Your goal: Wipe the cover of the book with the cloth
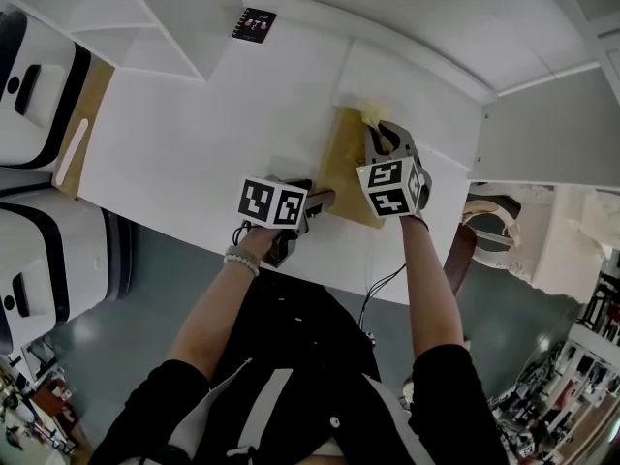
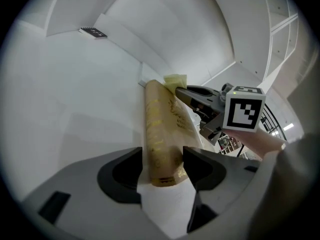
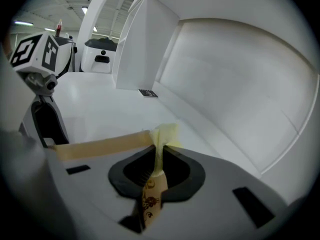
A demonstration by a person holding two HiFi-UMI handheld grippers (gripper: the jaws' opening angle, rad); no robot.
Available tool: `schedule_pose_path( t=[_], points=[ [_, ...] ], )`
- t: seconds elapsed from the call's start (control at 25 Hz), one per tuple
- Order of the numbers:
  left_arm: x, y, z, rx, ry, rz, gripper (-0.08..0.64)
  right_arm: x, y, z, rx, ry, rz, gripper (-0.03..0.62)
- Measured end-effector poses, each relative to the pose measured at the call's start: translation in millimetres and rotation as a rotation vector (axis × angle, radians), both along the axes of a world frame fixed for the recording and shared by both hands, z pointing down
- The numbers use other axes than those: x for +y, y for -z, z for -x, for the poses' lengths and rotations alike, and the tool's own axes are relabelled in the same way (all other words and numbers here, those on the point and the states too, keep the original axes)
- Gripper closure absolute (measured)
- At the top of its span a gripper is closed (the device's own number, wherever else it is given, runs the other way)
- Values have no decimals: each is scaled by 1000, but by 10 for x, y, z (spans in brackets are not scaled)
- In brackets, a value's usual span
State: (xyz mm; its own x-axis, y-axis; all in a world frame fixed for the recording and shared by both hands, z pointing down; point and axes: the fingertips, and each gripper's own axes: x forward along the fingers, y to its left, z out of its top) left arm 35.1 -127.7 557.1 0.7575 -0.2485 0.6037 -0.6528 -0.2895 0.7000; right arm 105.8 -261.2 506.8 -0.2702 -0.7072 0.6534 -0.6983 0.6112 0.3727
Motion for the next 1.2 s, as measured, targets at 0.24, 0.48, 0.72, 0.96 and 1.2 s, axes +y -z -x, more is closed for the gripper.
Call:
schedule_pose_path(
  t=[0.24, 0.48, 0.72, 0.96, 1.2],
  points=[
    [-3, 1, -6, 7, -3, 9, 308, 53, -116, 148, 20, 59, 34, 555],
    [-5, -5, -15, 17, -12, 12, 311, 225, -124, 366, -9, 146, 48, 555],
    [-2, 2, -19, 26, -27, 9, 314, 513, -121, 567, -50, 251, 80, 555],
    [5, -2, -27, 35, -27, 15, 319, 849, -135, 708, -81, 387, 140, 555],
    [4, -6, -30, 40, -31, 11, 322, 1121, -139, 764, -128, 474, 235, 555]
  ],
)
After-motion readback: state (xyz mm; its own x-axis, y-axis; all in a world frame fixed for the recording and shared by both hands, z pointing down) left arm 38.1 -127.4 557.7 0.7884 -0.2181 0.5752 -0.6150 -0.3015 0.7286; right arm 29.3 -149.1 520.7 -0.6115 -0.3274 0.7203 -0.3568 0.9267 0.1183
